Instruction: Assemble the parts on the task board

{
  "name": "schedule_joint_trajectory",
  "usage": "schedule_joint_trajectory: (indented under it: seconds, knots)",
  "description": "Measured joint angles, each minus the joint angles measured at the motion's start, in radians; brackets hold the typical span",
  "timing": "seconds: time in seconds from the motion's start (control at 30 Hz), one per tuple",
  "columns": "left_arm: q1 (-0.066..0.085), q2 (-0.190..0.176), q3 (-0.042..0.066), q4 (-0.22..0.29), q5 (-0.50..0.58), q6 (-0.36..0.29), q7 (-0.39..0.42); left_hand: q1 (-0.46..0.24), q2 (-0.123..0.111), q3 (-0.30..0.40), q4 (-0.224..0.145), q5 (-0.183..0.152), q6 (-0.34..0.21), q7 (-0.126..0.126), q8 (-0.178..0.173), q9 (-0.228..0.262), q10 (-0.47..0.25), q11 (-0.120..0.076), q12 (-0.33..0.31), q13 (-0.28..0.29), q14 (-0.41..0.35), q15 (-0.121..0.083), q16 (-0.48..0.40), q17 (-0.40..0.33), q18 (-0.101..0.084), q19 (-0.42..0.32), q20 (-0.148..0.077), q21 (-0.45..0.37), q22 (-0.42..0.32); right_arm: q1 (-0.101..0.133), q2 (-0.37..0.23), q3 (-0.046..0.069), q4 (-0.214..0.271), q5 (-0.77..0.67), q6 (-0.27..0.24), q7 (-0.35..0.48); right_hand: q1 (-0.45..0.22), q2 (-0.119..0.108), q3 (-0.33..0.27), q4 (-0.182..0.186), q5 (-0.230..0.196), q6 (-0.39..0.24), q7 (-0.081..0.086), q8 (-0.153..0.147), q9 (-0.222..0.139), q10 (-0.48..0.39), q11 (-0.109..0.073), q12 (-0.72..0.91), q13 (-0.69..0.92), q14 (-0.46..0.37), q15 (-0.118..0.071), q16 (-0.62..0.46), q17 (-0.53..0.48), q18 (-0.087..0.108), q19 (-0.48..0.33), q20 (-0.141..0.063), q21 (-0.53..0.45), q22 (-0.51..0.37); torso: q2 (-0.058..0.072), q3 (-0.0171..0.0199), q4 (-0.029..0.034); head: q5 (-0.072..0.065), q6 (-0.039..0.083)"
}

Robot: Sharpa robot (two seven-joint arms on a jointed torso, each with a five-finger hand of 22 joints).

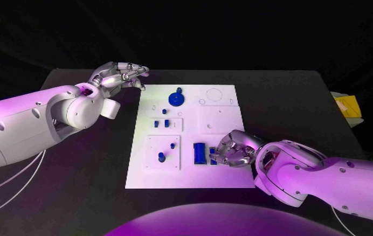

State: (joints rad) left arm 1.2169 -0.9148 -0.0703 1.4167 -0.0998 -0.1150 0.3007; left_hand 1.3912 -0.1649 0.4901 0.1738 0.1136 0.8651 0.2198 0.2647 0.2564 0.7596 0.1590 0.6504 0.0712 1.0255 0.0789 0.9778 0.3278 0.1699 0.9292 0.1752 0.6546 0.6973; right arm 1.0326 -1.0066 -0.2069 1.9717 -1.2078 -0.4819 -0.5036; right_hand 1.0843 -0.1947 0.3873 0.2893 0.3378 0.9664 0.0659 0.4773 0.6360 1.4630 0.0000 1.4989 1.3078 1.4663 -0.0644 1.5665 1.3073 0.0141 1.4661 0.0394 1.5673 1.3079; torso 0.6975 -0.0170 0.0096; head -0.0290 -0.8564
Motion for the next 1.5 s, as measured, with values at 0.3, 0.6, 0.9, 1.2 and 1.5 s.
schedule_joint_trajectory:
  seconds: [0.3, 0.6, 0.9, 1.2, 1.5]
  knots:
    - [0.0, 0.0, 0.0, 0.0, 0.0, 0.0, 0.0, 0.0, 0.0, 0.0, 0.0, 0.0, 0.0, 0.0, 0.0, 0.0, 0.0, 0.0, 0.0, 0.0, 0.0, 0.0, 0.0, 0.0, 0.0, 0.0, 0.0, 0.0, 0.0, 0.0, 0.003, 0.0, -0.004, 0.0, 0.009, 0.0, -0.011, 0.005, -0.021, 0.002, -0.014, 0.0, 0.0, 0.0, 0.0, 0.0, 0.0, 0.0, 0.0, 0.0, 0.0, 0.0, 0.001, 0.0, 0.0, 0.0, 0.0, 0.0, 0.0, 0.0002, -0.0003, 0.001, 0.0]
    - [0.0, -0.001, 0.0, 0.0, 0.0, 0.0, -0.001, 0.0, 0.0, 0.0, 0.0, 0.0, 0.0, 0.0, 0.0, 0.0, 0.0, 0.0, 0.0, 0.0, 0.0, 0.0, 0.0, 0.0, 0.0, 0.0, 0.0, 0.0, 0.0, 0.0, -0.008, 0.0, 0.003, 0.0, 0.012, 0.004, -0.014, 0.004, -0.037, 0.001, -0.028, 0.0, 0.0, -0.004, 0.0, 0.0, 0.0, 0.0, 0.0, 0.0, 0.0, 0.0, 0.001, 0.0, 0.0, 0.0, 0.0, 0.0, 0.0, 0.0006, -0.0004, 0.0, 0.0]
    - [0.0, -0.003, 0.0, -0.001, 0.0, 0.0, -0.001, 0.004, 0.004, -0.003, 0.003, 0.0, 0.0, 0.0, 0.0, 0.0, -0.004, -0.004, 0.0, 0.0, 0.0, 0.0, 0.0, 0.0, 0.0, 0.0, 0.0, 0.0, -0.001, 0.0, -0.036, 0.0, 0.022, 0.0, 0.023, 0.025, -0.034, 0.014, -0.091, 0.0, -0.115, 0.0, 0.0, -0.004, 0.001, 0.0, 0.0, 0.0, 0.0, 0.0, 0.0, 0.0, 0.001, 0.0, 0.0, 0.0, 0.0, 0.0, 0.0, 0.0008, -0.0004, 0.003, -0.001]
    - [0.0, -0.004, -0.001, -0.002, 0.0, 0.001, -0.001, 0.004, 0.004, -0.003, 0.003, 0.0, 0.0, 0.0, 0.0, 0.0, -0.004, -0.004, 0.0, 0.0, 0.0, 0.0, 0.0, 0.0, 0.0, 0.0, 0.0, 0.0, -0.001, 0.0, -0.044, 0.0, 0.026, 0.001, 0.059, 0.046, -0.024, 0.009, -0.102, -0.003, -0.133, 0.0, 0.0, -0.008, 0.002, 0.0, 0.0, 0.0, 0.0, 0.0, 0.0, 0.0, 0.001, 0.0, 0.0, 0.0, 0.0, 0.0, 0.0, 0.0008, -0.001, 0.006, 0.0]
    - [0.0, -0.004, -0.001, -0.001, 0.0, 0.001, -0.001, 0.004, 0.004, -0.003, 0.003, 0.0, 0.0, 0.0, 0.0, 0.0, -0.004, -0.004, 0.0, 0.0, 0.0, 0.0, 0.0, 0.0, 0.0, 0.0, 0.0, 0.0, -0.001, 0.0, -0.04, 0.0, 0.014, 0.001, 0.085, 0.053, -0.003, 0.019, -0.102, -0.003, -0.133, 0.0, 0.0, -0.008, 0.002, 0.0, 0.0, 0.0, 0.0, 0.0, 0.0, 0.0, 0.001, 0.0, 0.0, 0.0, 0.0, -0.001, 0.0, -0.0003, 0.0001, 0.004, -0.002]
